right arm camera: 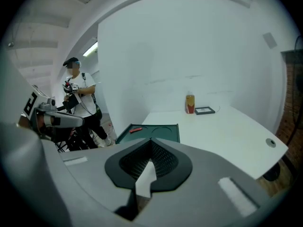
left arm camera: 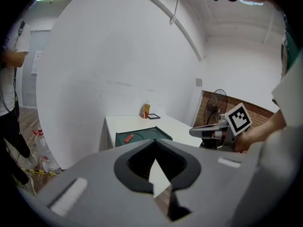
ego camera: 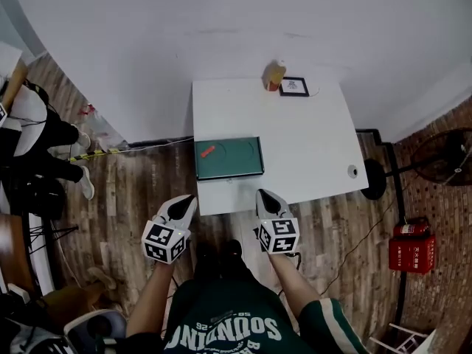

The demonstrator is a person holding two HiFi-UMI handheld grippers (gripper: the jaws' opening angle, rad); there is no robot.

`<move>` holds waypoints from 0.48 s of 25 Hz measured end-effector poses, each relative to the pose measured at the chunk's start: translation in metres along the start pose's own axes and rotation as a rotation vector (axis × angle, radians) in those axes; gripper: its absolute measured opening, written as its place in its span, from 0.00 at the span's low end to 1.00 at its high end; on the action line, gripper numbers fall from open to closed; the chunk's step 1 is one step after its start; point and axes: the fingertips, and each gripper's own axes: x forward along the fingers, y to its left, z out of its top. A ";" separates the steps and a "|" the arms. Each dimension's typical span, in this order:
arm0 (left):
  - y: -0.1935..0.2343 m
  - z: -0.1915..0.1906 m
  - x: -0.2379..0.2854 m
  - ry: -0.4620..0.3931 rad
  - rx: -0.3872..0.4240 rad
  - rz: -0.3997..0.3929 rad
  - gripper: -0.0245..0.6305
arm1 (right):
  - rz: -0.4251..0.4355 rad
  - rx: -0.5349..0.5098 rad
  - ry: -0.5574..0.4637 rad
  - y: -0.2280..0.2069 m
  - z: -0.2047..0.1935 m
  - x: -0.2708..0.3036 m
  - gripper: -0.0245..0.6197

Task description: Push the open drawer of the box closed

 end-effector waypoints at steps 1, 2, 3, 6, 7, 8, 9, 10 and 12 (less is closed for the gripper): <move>-0.002 0.001 0.000 -0.001 0.003 -0.003 0.12 | -0.003 0.003 -0.003 -0.001 0.000 -0.003 0.04; -0.004 0.002 0.000 -0.002 0.005 -0.006 0.12 | -0.005 0.007 -0.006 -0.002 0.000 -0.005 0.04; -0.005 0.003 0.001 -0.004 0.007 -0.008 0.12 | -0.007 0.010 -0.008 -0.003 0.000 -0.007 0.04; -0.009 0.005 0.001 -0.007 0.012 -0.014 0.12 | -0.012 0.013 -0.015 -0.005 0.000 -0.013 0.04; -0.010 0.006 0.002 -0.007 0.013 -0.016 0.12 | -0.013 0.013 -0.017 -0.005 0.000 -0.014 0.04; -0.011 0.006 0.002 -0.007 0.014 -0.017 0.12 | -0.014 0.013 -0.018 -0.006 0.000 -0.015 0.04; -0.011 0.006 0.002 -0.007 0.015 -0.019 0.12 | -0.015 0.013 -0.019 -0.006 0.000 -0.016 0.04; -0.012 0.007 0.003 -0.007 0.015 -0.021 0.12 | -0.016 0.013 -0.019 -0.007 0.000 -0.017 0.04; -0.013 0.007 0.004 -0.006 0.015 -0.023 0.12 | -0.016 0.017 -0.018 -0.008 0.000 -0.019 0.04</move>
